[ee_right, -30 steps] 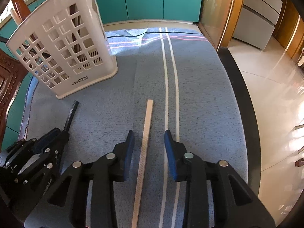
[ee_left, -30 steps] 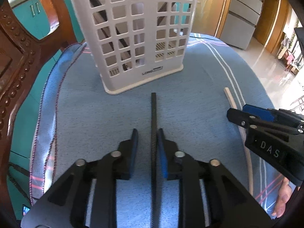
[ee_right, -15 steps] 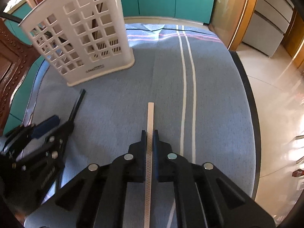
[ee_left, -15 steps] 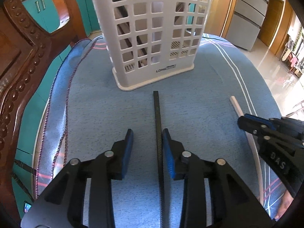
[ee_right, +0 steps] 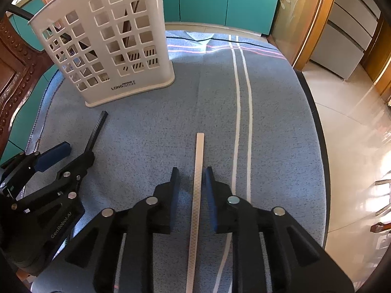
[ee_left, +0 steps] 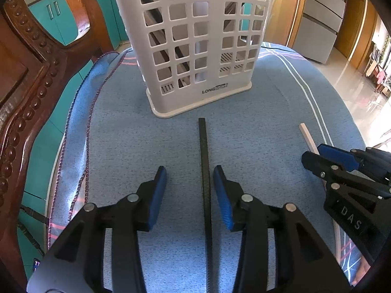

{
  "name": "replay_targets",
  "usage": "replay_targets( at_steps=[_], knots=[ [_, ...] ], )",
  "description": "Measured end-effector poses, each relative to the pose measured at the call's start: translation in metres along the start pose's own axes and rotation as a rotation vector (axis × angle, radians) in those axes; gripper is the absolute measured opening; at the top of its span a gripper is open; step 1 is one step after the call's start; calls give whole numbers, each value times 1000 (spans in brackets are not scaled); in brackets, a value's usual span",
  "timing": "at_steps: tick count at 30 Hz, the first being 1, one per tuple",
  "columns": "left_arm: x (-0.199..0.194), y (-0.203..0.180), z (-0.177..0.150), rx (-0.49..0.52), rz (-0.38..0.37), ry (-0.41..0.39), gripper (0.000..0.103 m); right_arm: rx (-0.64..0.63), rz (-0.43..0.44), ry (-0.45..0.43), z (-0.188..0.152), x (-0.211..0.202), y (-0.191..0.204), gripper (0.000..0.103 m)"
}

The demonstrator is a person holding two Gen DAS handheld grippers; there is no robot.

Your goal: Organize utensils

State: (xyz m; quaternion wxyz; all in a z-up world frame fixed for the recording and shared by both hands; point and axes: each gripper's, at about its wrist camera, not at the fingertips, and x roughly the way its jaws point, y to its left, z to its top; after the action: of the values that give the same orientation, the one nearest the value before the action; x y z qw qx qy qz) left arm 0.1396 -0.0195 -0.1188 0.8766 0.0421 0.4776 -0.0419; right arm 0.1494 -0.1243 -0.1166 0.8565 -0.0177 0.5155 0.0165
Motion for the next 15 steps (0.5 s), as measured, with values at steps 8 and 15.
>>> replay_targets(
  at_steps=[8,15],
  knots=[
    [1,-1,0,6,-1,-6,40,-8,-25,-16,5,9,0,38],
    [-3,-5,-2,14,-74,-3,12,9,16,-32,10,12,-3,20]
  ],
)
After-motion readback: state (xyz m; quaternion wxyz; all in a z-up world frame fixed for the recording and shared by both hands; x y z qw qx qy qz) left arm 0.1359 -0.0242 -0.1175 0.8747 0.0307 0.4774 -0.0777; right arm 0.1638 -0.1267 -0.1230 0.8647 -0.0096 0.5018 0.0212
